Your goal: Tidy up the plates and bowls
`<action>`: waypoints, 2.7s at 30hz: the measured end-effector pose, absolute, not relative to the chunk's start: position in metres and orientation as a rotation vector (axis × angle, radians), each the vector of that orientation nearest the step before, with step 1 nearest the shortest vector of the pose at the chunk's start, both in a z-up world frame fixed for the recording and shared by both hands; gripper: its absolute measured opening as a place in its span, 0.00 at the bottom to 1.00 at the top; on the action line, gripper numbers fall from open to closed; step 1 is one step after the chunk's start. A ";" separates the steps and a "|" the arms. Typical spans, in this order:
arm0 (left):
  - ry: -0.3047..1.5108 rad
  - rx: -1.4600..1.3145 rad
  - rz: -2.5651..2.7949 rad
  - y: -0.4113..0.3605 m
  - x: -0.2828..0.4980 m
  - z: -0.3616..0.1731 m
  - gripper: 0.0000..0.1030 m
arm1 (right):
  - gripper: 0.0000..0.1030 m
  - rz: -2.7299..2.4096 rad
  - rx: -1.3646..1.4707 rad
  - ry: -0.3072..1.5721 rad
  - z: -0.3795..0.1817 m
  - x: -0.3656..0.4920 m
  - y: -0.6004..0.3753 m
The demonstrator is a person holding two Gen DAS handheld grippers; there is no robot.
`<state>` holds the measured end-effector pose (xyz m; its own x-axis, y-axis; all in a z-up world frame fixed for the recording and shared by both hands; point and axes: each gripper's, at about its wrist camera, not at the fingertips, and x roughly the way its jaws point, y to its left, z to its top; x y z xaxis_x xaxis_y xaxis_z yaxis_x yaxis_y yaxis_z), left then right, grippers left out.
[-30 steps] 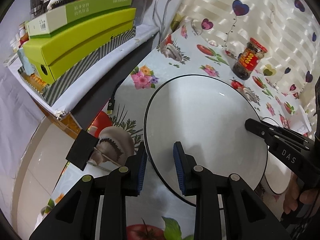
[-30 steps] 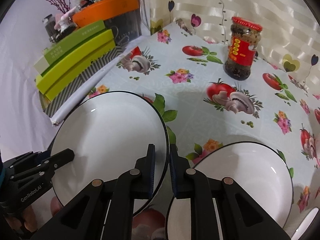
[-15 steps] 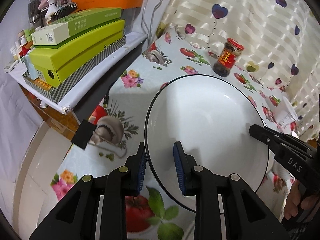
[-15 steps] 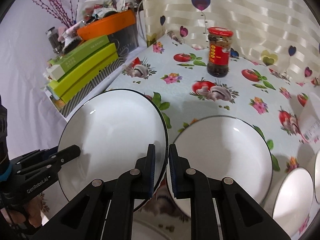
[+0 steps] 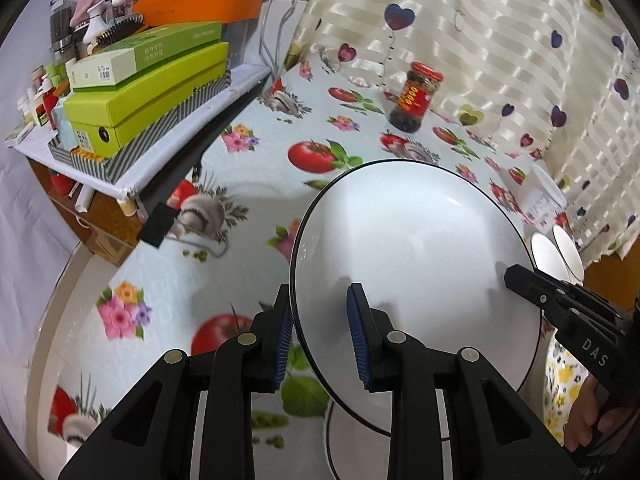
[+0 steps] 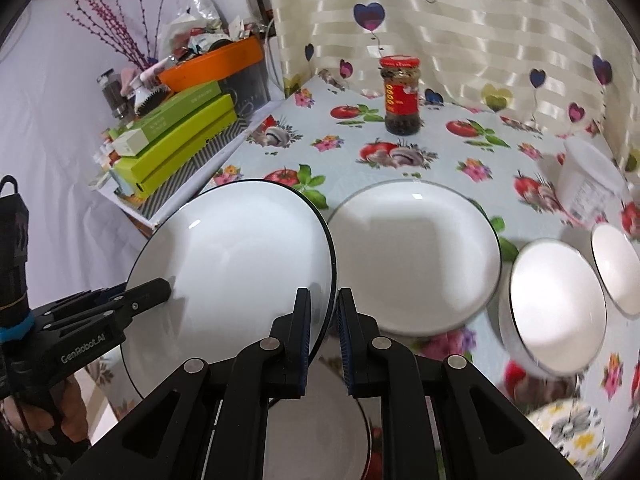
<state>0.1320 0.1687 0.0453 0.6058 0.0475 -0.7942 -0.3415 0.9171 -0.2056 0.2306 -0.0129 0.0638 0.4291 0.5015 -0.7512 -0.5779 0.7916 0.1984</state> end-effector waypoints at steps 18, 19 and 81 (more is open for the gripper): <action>0.955 -0.310 0.188 0.134 0.099 0.023 0.27 | 0.13 0.620 -0.053 0.957 0.033 0.175 -0.057; 0.960 -0.307 0.187 0.132 0.099 0.022 0.27 | 0.13 0.616 -0.052 0.964 0.029 0.174 -0.058; 0.944 -0.246 0.113 0.114 0.110 0.029 0.27 | 0.43 0.548 -0.049 0.898 0.031 0.162 -0.081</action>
